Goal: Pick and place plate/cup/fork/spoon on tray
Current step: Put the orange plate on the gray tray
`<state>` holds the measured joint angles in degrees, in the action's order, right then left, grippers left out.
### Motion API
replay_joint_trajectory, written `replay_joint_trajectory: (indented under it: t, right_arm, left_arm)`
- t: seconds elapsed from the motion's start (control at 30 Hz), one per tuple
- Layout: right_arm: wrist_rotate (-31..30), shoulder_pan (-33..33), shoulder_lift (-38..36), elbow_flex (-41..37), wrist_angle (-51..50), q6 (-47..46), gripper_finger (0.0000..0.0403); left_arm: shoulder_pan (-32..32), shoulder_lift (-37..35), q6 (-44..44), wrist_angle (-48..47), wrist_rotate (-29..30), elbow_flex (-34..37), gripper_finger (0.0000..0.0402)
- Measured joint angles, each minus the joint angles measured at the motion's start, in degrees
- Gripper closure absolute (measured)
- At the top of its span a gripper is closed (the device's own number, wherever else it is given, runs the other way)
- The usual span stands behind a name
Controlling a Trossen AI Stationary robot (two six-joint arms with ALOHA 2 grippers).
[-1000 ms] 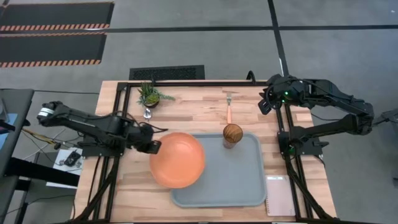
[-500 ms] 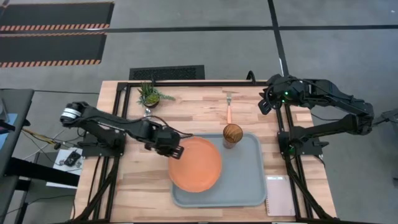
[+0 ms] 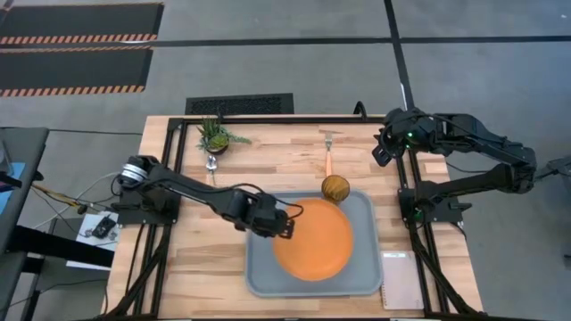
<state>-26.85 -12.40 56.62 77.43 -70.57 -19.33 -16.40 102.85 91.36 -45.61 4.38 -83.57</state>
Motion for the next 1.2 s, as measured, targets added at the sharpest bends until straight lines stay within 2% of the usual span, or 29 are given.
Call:
replay_joint_trajectory:
  t: [0.27, 0.4, 0.67, 1.2]
  right_arm:
    - [0.00, -0.01, 0.00, 0.00, -0.13, 2.21, 0.0269]
    - [-0.02, -0.01, 0.00, 0.00, -0.13, 3.36, 0.0269]
    - [-0.02, -0.01, 0.01, 0.00, -0.13, 3.36, 0.0269]
    - [-0.02, 0.01, 0.00, 0.00, -0.19, 3.50, 0.0269]
  left_arm:
    - [-3.61, 6.33, 8.06, 0.78, -0.10, -4.94, 0.0401]
    - [-4.36, 8.49, 11.36, 6.87, 0.13, -4.94, 0.0401]
    - [-4.25, 10.50, 14.30, 11.15, 4.06, -5.05, 0.0401]
    - [-4.28, 15.21, 15.66, 17.33, 5.31, -4.98, 0.0401]
